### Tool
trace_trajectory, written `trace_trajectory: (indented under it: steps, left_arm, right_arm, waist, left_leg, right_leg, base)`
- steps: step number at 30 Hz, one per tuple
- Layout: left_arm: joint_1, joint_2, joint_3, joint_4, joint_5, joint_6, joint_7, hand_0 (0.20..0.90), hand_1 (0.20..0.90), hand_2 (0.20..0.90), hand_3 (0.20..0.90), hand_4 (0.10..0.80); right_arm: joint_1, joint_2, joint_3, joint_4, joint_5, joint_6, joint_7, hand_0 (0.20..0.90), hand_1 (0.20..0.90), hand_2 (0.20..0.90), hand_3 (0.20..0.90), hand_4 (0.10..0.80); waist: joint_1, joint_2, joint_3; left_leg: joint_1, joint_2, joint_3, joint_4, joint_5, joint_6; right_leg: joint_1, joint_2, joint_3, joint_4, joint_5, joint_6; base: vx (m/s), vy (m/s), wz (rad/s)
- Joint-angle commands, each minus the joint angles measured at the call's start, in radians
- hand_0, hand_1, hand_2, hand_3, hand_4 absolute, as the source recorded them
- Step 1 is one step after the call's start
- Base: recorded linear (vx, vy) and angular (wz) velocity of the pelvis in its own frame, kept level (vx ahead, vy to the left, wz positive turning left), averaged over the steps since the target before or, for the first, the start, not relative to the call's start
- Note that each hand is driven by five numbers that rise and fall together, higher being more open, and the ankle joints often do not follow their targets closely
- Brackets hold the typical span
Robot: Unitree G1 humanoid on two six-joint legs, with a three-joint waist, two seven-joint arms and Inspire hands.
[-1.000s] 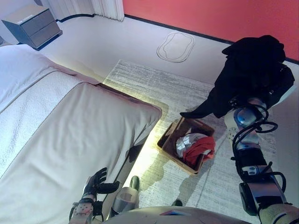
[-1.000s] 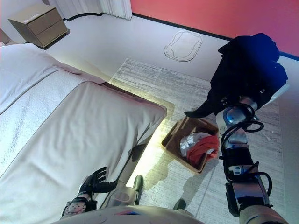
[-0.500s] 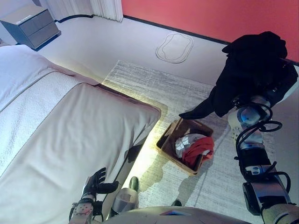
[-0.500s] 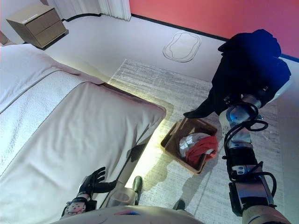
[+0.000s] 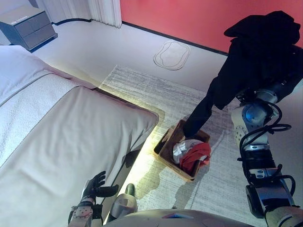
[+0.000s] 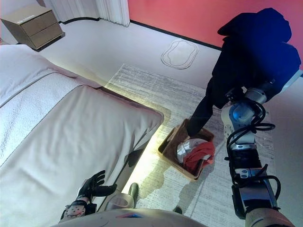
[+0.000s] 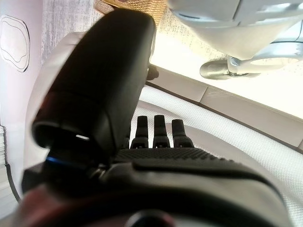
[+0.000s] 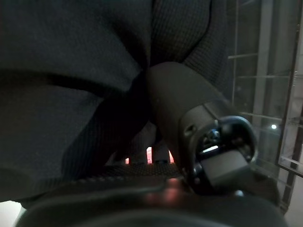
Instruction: Pick up the clothes from the bed and place them into the basket
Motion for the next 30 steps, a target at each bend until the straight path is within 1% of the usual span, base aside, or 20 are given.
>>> trace_trajectory:
  steps: [1, 6, 10, 13, 18, 24, 30]
  left_arm:
    - [-0.041, 0.032, -0.044, 0.033, -0.002, -0.039, 0.011, 0.9, 0.9, 0.9, 0.9, 0.8]
    - [-0.029, 0.032, -0.037, 0.039, 0.007, -0.043, 0.015, 0.9, 0.9, 0.9, 0.9, 0.8]
    - [-0.012, 0.022, -0.032, 0.038, 0.007, -0.056, 0.019, 0.9, 0.9, 0.9, 0.9, 0.8]
    - [-0.003, 0.014, -0.027, 0.032, 0.011, -0.067, 0.02, 0.9, 0.9, 0.9, 0.9, 0.8]
    - [0.007, 0.004, -0.026, 0.021, 0.02, -0.075, 0.02, 0.9, 0.9, 0.9, 0.9, 0.8]
    - [0.004, 0.004, -0.048, 0.015, 0.029, -0.086, 0.008, 0.9, 0.9, 0.9, 0.9, 0.8]
    - [-0.017, 0.012, -0.096, 0.005, 0.017, -0.081, -0.005, 0.9, 0.9, 0.9, 0.9, 0.8]
  right_arm:
    - [-0.115, -0.104, 0.004, 0.003, 0.022, -0.075, 0.049, 0.3, 0.3, 0.3, 0.2, 0.1]
    - [-0.05, -0.056, 0.005, 0.048, 0.044, -0.076, 0.095, 0.3, 0.3, 0.3, 0.2, 0.1]
    - [0.017, -0.009, 0.015, 0.069, 0.049, -0.093, 0.123, 0.3, 0.3, 0.3, 0.2, 0.1]
    - [0.067, 0.02, 0.02, 0.08, 0.053, -0.089, 0.133, 0.3, 0.3, 0.3, 0.2, 0.1]
    - [0.165, 0.077, 0.051, 0.151, 0.041, -0.073, 0.139, 0.3, 0.3, 0.3, 0.2, 0.1]
    - [0.21, 0.094, 0.052, 0.325, 0.117, -0.072, 0.144, 0.3, 0.3, 0.3, 0.2, 0.1]
    - [0.139, 0.056, 0.032, 0.524, 0.145, -0.018, 0.13, 0.3, 0.3, 0.3, 0.2, 0.1]
  waist:
    - [-0.003, 0.017, -0.106]
    - [-0.007, 0.023, -0.099]
    - [-0.013, 0.033, -0.095]
    - [-0.014, 0.039, -0.09]
    - [-0.017, 0.049, -0.084]
    - [-0.008, 0.058, -0.078]
    - [0.013, 0.086, -0.061]
  left_leg:
    - [-0.024, 0.006, -0.034, 0.0, -0.072, -0.02]
    - [-0.025, 0.003, -0.034, 0.0, -0.072, -0.017]
    - [-0.031, 0.003, -0.031, 0.0, -0.068, -0.015]
    - [-0.039, 0.002, -0.03, 0.0, -0.065, -0.015]
    - [-0.045, 0.001, -0.029, 0.0, -0.064, -0.011]
    - [-0.045, 0.0, -0.034, 0.0, -0.065, -0.008]
    - [-0.068, -0.008, -0.053, 0.0, -0.057, -0.011]
  right_leg:
    - [0.047, 0.008, -0.058, 0.023, -0.059, 0.04]
    - [0.043, 0.006, -0.059, 0.021, -0.055, 0.041]
    - [0.035, 0.004, -0.059, 0.019, -0.051, 0.044]
    - [0.03, 0.002, -0.061, 0.019, -0.05, 0.045]
    - [0.022, -0.003, -0.063, 0.023, -0.049, 0.046]
    - [0.023, -0.003, -0.07, 0.021, -0.047, 0.044]
    - [0.011, -0.006, -0.085, 0.019, -0.039, 0.045]
  base:
    - [0.0, 0.0, 0.0]
    - [0.0, 0.0, -0.01]
    - [-0.007, 0.006, -0.04]
    - [0.0, 0.0, 0.0]
    - [0.0, 0.0, 0.0]
    - [0.019, -0.011, 0.01]
    - [0.003, -0.009, 0.03]
